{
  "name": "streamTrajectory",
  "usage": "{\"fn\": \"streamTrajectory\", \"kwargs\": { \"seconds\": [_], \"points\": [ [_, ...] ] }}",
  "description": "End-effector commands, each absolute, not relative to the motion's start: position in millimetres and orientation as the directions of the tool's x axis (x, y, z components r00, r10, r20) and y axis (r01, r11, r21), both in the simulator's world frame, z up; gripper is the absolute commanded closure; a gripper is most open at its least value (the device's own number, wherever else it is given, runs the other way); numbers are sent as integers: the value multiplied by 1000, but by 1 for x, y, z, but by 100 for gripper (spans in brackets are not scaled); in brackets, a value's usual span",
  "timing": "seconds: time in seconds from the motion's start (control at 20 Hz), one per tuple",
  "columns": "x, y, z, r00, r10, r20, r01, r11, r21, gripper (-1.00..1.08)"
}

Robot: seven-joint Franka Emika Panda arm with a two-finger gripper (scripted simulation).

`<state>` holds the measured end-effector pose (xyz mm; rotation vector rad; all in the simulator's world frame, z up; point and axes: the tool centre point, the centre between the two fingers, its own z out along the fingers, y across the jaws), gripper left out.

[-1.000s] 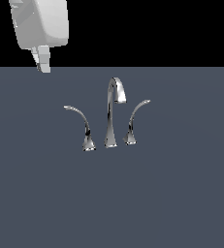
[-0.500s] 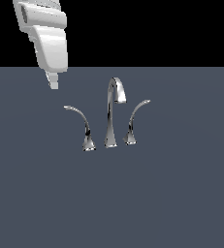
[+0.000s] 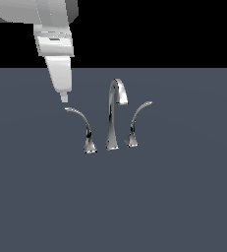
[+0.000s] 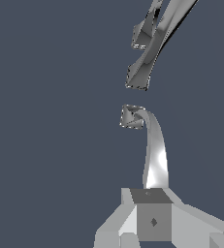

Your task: Turn on the faucet by rotating a designated handle.

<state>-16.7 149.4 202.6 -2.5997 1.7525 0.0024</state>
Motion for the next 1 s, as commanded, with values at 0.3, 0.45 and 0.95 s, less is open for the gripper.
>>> {"fn": "streamTrajectory", "kwargs": {
  "seconds": [0.3,0.45,0.95],
  "points": [
    [10,142,177,269,-963,0,-963,-269,-1,108],
    [15,140,173,249,-969,1,-969,-249,0,108],
    [10,141,170,239,-971,1,-971,-239,1,108]
  ]
}}
